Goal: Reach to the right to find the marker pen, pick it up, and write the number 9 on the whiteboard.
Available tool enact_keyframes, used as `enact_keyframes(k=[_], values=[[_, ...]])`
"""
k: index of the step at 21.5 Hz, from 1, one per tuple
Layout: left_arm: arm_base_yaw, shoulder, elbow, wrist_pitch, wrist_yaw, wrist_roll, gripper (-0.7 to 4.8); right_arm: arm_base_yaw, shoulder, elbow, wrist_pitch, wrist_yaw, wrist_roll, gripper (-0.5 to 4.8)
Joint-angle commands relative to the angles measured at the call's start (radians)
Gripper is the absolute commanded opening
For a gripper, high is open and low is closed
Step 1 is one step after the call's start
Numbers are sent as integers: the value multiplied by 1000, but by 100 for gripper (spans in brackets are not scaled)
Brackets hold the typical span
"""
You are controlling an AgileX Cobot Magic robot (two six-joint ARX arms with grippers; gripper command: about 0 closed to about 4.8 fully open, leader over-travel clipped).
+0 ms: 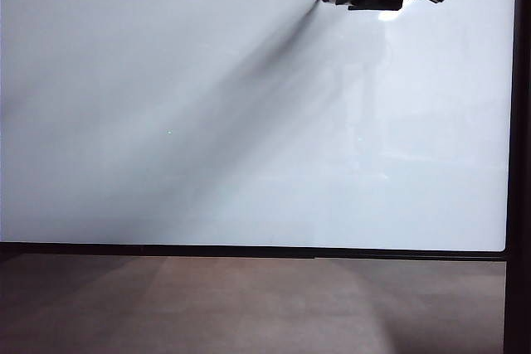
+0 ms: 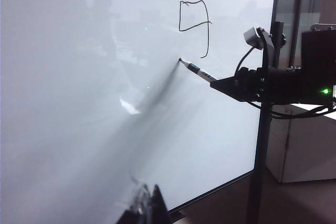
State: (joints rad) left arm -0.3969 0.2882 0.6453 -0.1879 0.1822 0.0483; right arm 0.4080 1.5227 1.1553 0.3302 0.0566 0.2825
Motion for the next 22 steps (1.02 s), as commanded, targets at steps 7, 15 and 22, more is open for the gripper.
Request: enact_keyframes(k=[7,15,22], values=[[0,2,0,8,5,-3,-5,-67,-28,4,-44,23,5,-2],[0,2,0,9,5,-3,-5,-122,-49,3,-72,18,5,-2],[0,2,0,8,5,-3,-5,-168,-65,-10,-71,10,5,-2]])
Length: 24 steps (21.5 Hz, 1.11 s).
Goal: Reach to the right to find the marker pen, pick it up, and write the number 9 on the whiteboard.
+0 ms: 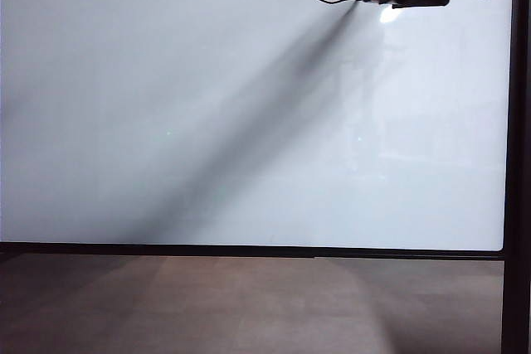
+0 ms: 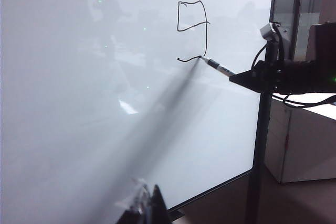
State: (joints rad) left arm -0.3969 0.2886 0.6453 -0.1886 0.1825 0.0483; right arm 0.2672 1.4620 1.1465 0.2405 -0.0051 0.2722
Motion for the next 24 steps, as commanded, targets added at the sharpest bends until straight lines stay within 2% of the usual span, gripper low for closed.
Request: enact_keyframes(k=[1,9,19,24], values=[[0,2,0,10,5,-3,-5,-31,-6,-2,18,69,16,-2],[0,2,0,9,5,-3,-5,-21,-51,-2,24,-29,15,-2],[0,2,0,10,4,-3,-5,97,-176,-2,-42,15,-16,-3],[2,-4,-8,10,5,-3,-5,145,-264,-2,-89,100,-55,-3]])
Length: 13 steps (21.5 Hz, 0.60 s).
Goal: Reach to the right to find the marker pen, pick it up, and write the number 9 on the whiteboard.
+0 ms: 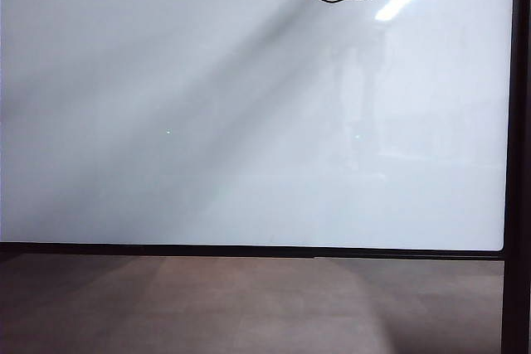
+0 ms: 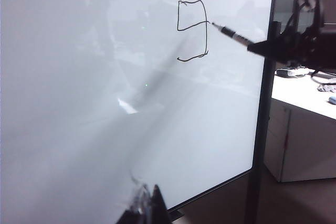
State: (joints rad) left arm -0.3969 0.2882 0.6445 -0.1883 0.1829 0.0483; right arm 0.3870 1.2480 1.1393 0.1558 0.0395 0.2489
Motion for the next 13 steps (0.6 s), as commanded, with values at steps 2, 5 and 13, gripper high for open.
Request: enact_keyframes(k=[2,5,13], values=[[14,-6,-18,10,4,-3,-5,29,-97,5,-41,81,-47,-3],[51,-15,-36,10,5,-3,-5,30,-167,5,-100,148,-72,-3],[177,-133,-127,10,2,-3,-5,29,-365,-106,-114,229,-120,-2]])
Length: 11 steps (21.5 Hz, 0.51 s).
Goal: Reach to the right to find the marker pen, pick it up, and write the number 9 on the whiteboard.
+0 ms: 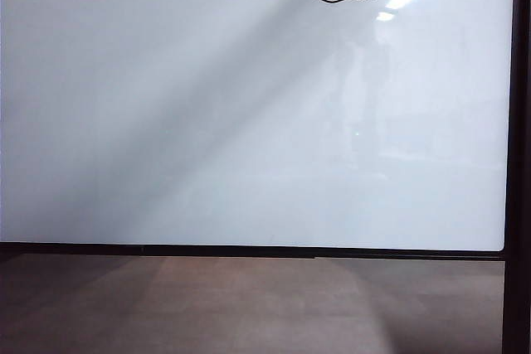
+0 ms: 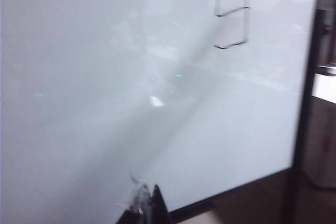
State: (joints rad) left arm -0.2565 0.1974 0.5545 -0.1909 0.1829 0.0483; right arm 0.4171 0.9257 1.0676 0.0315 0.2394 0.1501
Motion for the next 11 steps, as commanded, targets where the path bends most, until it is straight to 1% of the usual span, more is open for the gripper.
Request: enact_keyframes(k=[1,7,11], values=[[45,-60,-54,13,0,-3,-5,-1,-60,-50,10,30,-21,-2],[51,-191,-196,11,1,-3,-5,-1,-142,-135,15,32,-21,-2],[75,-193,-254,2,9,-3,-5,-2,-187,-173,11,32,-20,-2]])
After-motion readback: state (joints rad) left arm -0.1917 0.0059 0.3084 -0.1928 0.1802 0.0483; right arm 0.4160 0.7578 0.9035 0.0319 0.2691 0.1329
